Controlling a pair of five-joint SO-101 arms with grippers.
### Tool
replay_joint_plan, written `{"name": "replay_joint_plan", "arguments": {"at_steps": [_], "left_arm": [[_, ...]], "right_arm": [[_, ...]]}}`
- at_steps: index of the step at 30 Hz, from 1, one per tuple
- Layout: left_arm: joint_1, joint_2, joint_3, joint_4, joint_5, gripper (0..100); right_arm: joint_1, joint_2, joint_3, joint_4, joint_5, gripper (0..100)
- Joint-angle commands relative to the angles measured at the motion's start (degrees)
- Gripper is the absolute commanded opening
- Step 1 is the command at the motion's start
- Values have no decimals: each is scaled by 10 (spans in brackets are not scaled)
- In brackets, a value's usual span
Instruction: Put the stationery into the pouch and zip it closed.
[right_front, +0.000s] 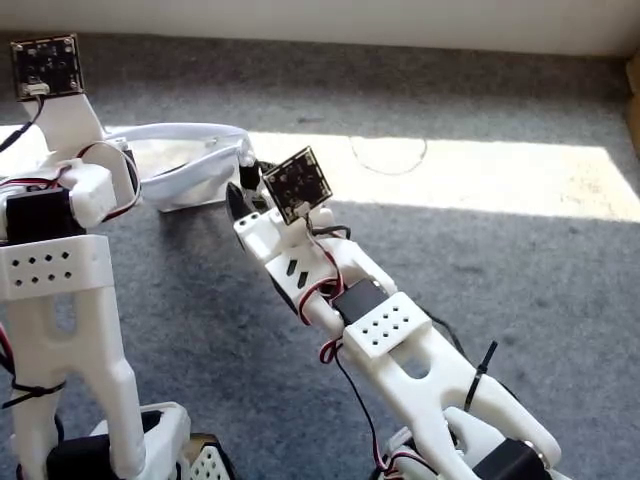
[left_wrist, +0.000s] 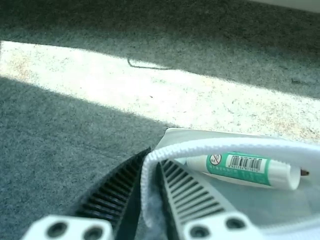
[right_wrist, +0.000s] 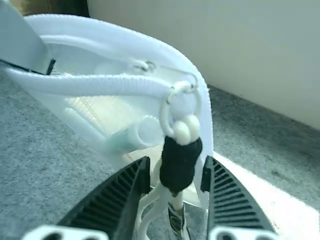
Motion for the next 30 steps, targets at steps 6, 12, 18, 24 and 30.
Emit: {"name": "replay_joint_plan", "arguments": {"at_steps": [6,12,18,24,30], "left_arm": [[7,5,5,2,-4,11],[7,5,5,2,-4,11],[7,5,5,2,-4,11],[7,6,5,2,-4,11],[7,6,5,2,-4,11]], "right_arm": [[29,-31,-58,-19,-3,166],[30,-32,-60,-19,0,166],[29,-32,-74,-19,1,166],[29,-32,-78,-18,2,166],[29,-32,-74,-17,2,164]]}}
